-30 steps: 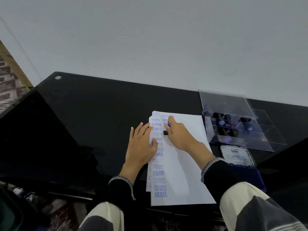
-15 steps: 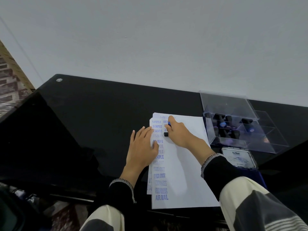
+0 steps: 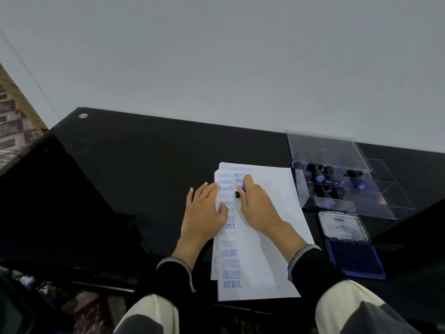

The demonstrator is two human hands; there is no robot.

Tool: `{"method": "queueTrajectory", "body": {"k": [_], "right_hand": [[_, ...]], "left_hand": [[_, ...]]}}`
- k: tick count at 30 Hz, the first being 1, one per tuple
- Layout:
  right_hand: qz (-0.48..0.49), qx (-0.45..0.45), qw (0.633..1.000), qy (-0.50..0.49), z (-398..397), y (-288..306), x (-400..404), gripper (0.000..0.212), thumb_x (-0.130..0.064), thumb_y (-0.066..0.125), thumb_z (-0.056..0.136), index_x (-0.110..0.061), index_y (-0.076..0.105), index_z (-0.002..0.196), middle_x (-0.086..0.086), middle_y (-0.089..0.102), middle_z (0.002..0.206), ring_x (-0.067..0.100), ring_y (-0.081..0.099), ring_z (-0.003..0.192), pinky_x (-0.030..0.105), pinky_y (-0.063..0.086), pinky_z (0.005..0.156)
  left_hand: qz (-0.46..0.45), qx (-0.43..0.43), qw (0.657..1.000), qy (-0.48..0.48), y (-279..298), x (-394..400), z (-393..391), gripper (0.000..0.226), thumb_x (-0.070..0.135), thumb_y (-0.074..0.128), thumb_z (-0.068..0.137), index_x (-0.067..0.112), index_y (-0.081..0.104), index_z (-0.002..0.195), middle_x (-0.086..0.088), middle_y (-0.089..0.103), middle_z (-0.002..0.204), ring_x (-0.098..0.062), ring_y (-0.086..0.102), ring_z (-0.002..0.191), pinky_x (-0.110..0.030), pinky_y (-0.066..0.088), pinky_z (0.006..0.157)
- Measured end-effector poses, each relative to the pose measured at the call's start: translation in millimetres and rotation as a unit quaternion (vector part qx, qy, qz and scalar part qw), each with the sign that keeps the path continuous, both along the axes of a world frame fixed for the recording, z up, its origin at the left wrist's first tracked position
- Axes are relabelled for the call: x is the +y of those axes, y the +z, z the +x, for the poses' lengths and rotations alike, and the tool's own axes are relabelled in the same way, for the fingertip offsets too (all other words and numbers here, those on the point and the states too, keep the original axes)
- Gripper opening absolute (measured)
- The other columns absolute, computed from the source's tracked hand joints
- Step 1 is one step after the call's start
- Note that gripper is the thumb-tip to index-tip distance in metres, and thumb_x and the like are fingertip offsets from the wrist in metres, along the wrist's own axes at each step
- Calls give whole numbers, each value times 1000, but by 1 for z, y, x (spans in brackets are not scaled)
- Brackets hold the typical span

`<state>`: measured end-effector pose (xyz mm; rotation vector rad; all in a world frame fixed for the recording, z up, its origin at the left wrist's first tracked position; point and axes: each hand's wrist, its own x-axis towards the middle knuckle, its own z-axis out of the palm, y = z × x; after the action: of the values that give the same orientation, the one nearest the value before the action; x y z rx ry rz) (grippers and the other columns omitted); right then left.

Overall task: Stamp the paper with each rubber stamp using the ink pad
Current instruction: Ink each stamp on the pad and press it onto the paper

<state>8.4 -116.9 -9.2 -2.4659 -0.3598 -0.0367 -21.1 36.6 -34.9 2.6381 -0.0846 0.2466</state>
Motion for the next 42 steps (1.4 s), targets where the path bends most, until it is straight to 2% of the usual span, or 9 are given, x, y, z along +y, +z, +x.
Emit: {"method": "queueTrajectory", "body": {"k": [4, 7, 13, 16, 20, 26, 33, 37, 42], "right_hand": [[-2, 32, 999, 18, 10, 11, 1, 24, -28, 40, 101, -13, 40, 119, 1, 62, 107, 10, 56, 67, 13, 40, 56], [-7, 70, 997, 40, 19, 22, 0, 8, -25, 36, 103, -19, 32, 107, -1, 58, 95, 10, 49, 61, 14, 36, 52], [-8, 116, 992, 43, 30, 34, 1, 7, -23, 34, 104, -17, 32, 101, -5, 46, 74, 9, 40, 57, 16, 31, 50], [5, 99, 994, 44, 23, 28, 1, 8, -25, 35, 103, -20, 30, 105, -12, 48, 82, 8, 48, 61, 13, 35, 50], [24, 46, 998, 23, 12, 11, 0, 15, -28, 40, 101, -17, 37, 112, -4, 59, 102, 13, 58, 70, 16, 44, 56], [8, -27, 1000, -10, -1, -5, 2, 20, -31, 44, 98, -16, 41, 112, -1, 62, 103, 14, 57, 74, 22, 51, 66], [15, 3, 1000, 1, 9, -1, 1, 15, -29, 42, 100, -20, 37, 110, 1, 64, 106, 15, 59, 69, 18, 48, 60], [5, 40, 999, 9, 18, 7, 1, 29, -28, 39, 101, -10, 38, 124, 0, 60, 108, 11, 56, 67, 16, 42, 55], [3, 72, 997, 25, 28, 17, 0, 7, -25, 36, 103, -20, 30, 104, -2, 56, 90, 12, 50, 63, 18, 37, 53]], "left_hand": [[0, -4, 1000, 1, -1, 1, 0, 54, 37, 44, 95, 19, 38, 146, 7, 37, 152, -10, 22, 144, -38, 6, 121], [0, -6, 1000, -2, 1, 0, 0, 53, 37, 44, 96, 19, 38, 145, 7, 37, 151, -10, 22, 144, -37, 6, 121], [0, -4, 1000, -3, 2, 1, -1, 53, 38, 44, 96, 20, 37, 145, 8, 37, 151, -10, 22, 144, -37, 6, 121], [1, -5, 1000, -1, 2, 1, -1, 53, 37, 45, 96, 19, 38, 145, 7, 37, 151, -10, 22, 144, -37, 6, 121], [3, -9, 1000, 1, 1, 0, 0, 53, 36, 45, 95, 19, 38, 145, 7, 37, 151, -10, 22, 144, -37, 5, 121], [3, -6, 1000, 2, 1, 0, 0, 54, 37, 44, 96, 19, 38, 146, 7, 37, 151, -10, 22, 144, -37, 6, 121], [4, -7, 1000, 2, -1, 0, 1, 54, 38, 45, 95, 19, 38, 145, 7, 38, 151, -10, 23, 144, -37, 7, 121], [2, -11, 1000, 2, -1, 1, 0, 53, 37, 45, 96, 19, 39, 145, 7, 38, 151, -10, 23, 144, -37, 7, 121], [-1, -9, 1000, 1, 0, 0, 0, 53, 37, 44, 96, 20, 38, 145, 8, 37, 151, -10, 22, 144, -37, 6, 121]]}}
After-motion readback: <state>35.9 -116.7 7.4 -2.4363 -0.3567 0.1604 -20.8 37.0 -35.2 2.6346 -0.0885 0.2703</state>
